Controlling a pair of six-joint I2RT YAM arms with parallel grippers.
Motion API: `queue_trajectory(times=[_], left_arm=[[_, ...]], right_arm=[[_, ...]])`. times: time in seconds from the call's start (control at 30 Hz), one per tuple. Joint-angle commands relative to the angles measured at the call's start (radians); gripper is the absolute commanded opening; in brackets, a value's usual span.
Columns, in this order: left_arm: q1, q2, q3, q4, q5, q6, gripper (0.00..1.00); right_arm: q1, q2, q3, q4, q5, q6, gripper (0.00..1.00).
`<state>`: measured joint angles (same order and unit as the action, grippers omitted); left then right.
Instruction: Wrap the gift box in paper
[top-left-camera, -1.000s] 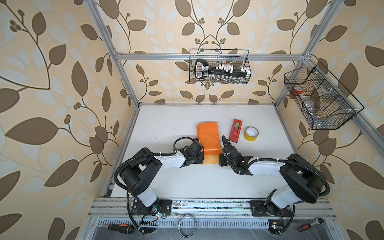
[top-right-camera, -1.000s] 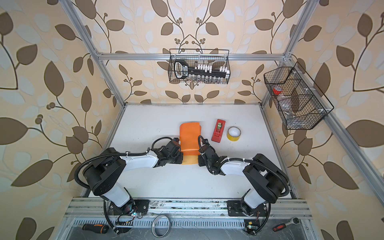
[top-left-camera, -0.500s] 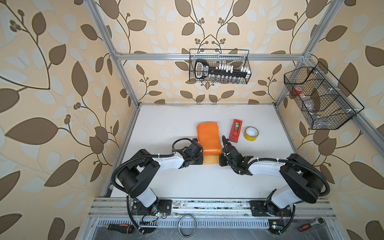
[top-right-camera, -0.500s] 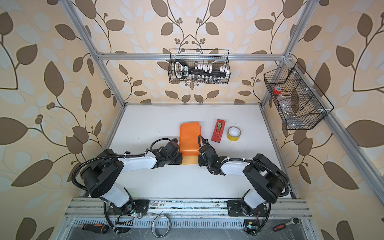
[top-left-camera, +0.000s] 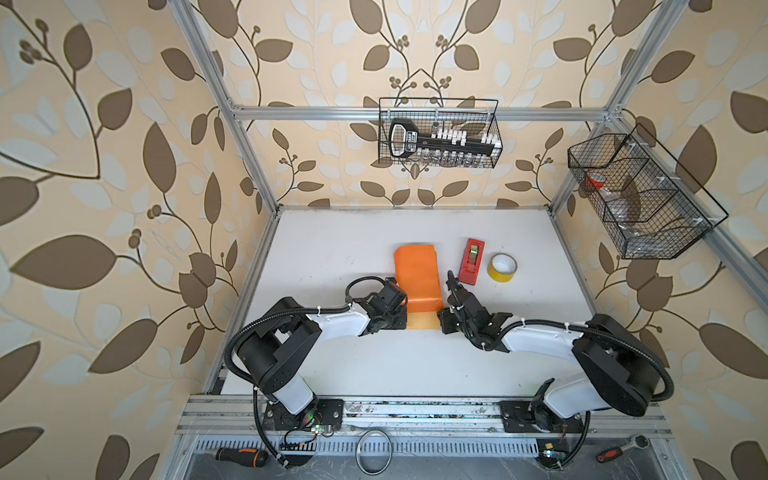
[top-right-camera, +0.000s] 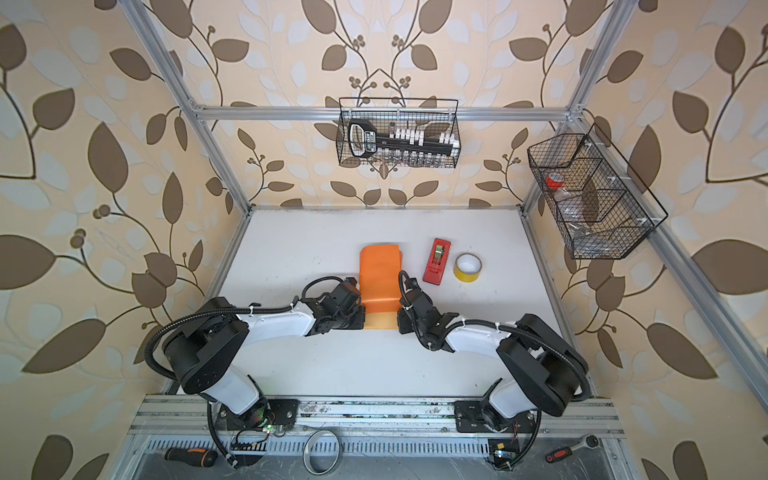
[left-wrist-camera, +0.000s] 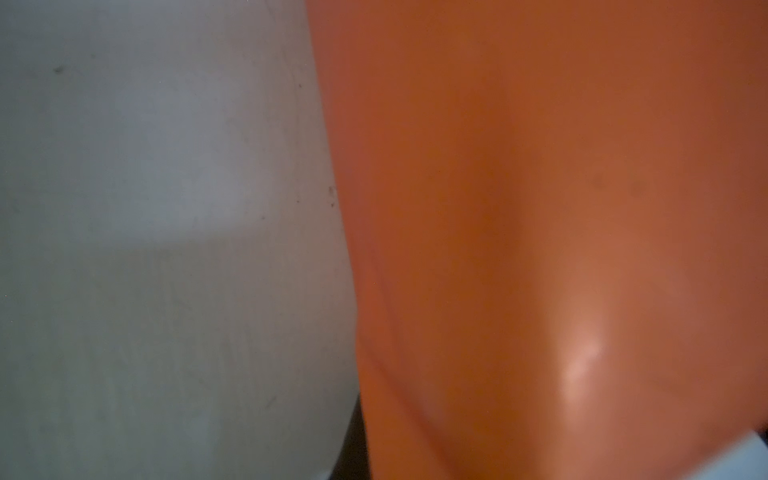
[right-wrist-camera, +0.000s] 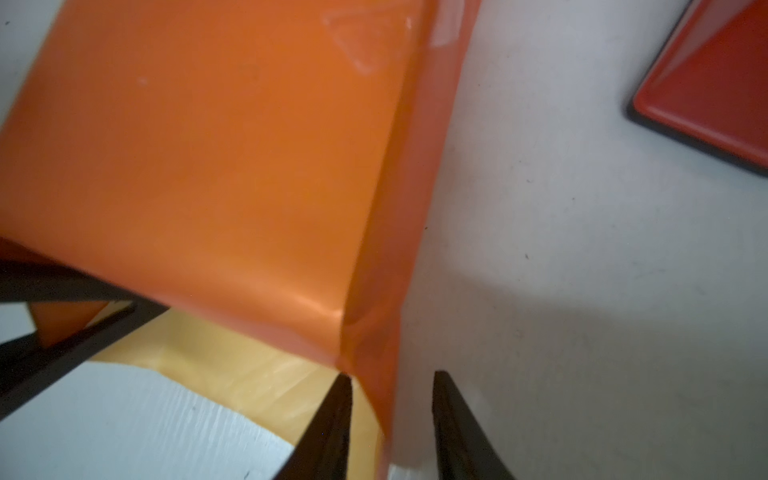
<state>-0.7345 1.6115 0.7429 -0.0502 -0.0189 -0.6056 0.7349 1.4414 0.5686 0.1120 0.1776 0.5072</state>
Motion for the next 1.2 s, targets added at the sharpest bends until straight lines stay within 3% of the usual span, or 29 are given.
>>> queue_trajectory(times=[0.0,0.23,0.53,0.87,1.17], left_arm=[[-0.008,0.02,0.015,-0.064,-0.024,0.015,0.0],[-0.009,0.015,0.021,-0.073,-0.026,0.023,0.0],[-0.008,0.016,0.029,-0.078,-0.025,0.034,0.01],[-0.007,-0.028,0.039,-0.078,-0.013,0.061,0.46],[-0.007,-0.02,0.076,-0.083,-0.043,0.083,0.55]], right_arm=[[0.0,-0.051,-0.016,-0.037,-0.059,-0.023,0.47],[-0.027,0.038,0.053,-0.02,-0.061,-0.058,0.51],[-0.05,0.133,0.1,0.044,-0.055,-0.052,0.46],[-0.061,0.165,0.088,0.083,-0.038,-0.036,0.39],[-0.062,0.162,0.083,0.078,-0.033,-0.036,0.37]])
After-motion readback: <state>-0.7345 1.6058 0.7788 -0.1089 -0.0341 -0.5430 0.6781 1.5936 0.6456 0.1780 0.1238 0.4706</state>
